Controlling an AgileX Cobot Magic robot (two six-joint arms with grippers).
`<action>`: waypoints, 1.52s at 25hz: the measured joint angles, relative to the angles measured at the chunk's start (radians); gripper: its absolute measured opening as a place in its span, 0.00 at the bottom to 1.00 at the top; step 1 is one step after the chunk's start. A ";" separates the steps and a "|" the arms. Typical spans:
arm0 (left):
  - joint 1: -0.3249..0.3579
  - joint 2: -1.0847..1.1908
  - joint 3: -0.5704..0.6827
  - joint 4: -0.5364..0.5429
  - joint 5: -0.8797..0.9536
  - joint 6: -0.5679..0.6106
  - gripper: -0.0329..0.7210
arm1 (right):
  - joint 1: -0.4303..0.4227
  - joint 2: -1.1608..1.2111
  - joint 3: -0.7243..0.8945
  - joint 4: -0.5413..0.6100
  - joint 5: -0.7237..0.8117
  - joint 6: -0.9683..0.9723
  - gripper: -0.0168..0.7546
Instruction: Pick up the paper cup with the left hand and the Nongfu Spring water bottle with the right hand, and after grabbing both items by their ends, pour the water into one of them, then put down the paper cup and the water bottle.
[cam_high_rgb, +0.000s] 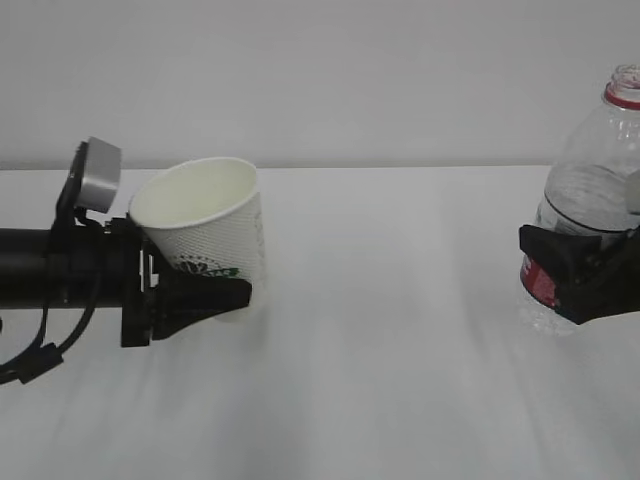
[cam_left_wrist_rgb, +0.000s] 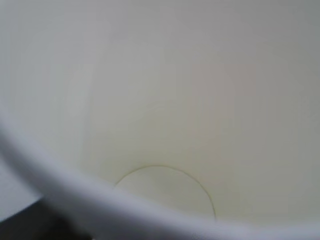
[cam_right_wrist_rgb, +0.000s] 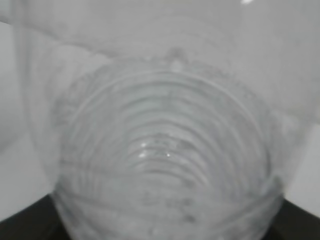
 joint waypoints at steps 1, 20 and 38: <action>-0.027 0.000 0.000 0.002 0.004 0.000 0.76 | 0.000 0.000 0.000 -0.012 0.000 0.012 0.65; -0.352 -0.001 0.000 -0.054 0.127 0.004 0.76 | 0.000 0.000 -0.048 -0.230 0.057 0.137 0.65; -0.415 -0.001 0.000 -0.077 0.136 0.006 0.76 | 0.102 0.000 -0.193 -0.445 0.111 0.165 0.65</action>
